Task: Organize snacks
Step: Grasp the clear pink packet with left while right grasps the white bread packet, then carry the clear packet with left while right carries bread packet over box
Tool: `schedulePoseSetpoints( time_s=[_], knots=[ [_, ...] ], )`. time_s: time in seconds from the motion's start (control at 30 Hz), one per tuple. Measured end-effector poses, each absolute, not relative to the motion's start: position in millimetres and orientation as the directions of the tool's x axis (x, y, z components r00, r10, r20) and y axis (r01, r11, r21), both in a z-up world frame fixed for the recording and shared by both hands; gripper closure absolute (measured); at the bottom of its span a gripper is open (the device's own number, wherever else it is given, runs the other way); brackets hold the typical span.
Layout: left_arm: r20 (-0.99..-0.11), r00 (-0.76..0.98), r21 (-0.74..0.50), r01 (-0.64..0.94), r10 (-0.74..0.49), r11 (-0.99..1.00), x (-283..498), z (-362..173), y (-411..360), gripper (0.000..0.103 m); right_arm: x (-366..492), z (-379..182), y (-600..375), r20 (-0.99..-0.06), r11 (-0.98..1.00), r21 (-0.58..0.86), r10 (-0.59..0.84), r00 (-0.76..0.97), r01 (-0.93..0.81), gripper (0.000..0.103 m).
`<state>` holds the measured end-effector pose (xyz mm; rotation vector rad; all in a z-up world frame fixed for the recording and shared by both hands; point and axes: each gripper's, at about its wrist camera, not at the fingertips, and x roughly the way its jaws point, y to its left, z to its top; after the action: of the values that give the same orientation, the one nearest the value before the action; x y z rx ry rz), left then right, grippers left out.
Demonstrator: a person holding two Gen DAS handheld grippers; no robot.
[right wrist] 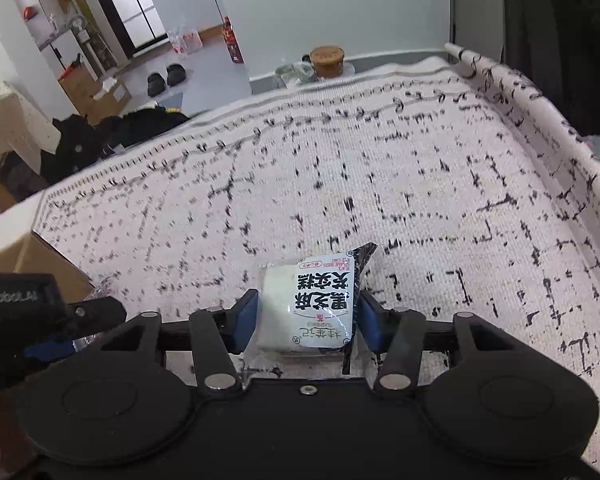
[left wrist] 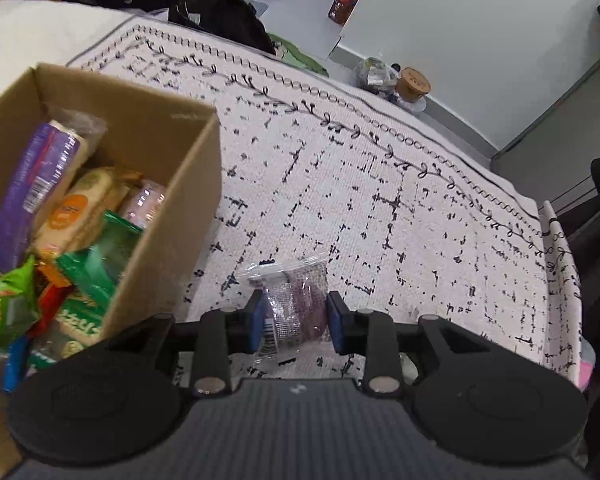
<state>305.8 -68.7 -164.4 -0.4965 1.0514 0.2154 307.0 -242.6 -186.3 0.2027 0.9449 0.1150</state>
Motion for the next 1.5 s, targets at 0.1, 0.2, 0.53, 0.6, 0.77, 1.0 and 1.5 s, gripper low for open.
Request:
schedulePoseSetpoints(
  time_s=[0.1,0.2,0.53,0.6,0.77,1.0,1.5],
  knots=[
    [-0.857,0.512,-0.296,-0.388,-0.063,0.873,298,-152,-66,0.072,303,-176,-243,-0.775,0.972,0.233,0.195,0.601,-0.016,0.052],
    [-0.846,0.530,-0.303,-0.385,-0.060,0.872,292,-141,-61,0.072,297,-161,-241,-0.753,0.967,0.253,0.221,0.620,-0.036,0.052],
    [-0.813,0.581,-0.320,-0.394,-0.035,0.862,266,-99,-31,0.072,287,-124,-230,-0.683,0.932,0.354,0.314,0.659,-0.078,0.052],
    [-0.809,0.587,-0.319,-0.406,-0.023,0.856,262,-93,-23,0.072,285,-120,-226,-0.675,0.929,0.359,0.320,0.665,-0.082,0.052],
    [-0.800,0.600,-0.326,-0.438,0.002,0.838,250,-83,-3,0.072,281,-111,-216,-0.659,0.924,0.367,0.338,0.672,-0.104,0.052],
    [-0.804,0.593,-0.319,-0.475,0.031,0.820,232,-76,23,0.071,275,-102,-193,-0.652,0.938,0.319,0.320,0.688,-0.134,0.052],
    [-0.806,0.588,-0.305,-0.507,0.065,0.807,212,-62,67,0.034,267,-89,-147,-0.646,0.925,0.326,0.370,0.667,-0.196,0.052]
  ],
)
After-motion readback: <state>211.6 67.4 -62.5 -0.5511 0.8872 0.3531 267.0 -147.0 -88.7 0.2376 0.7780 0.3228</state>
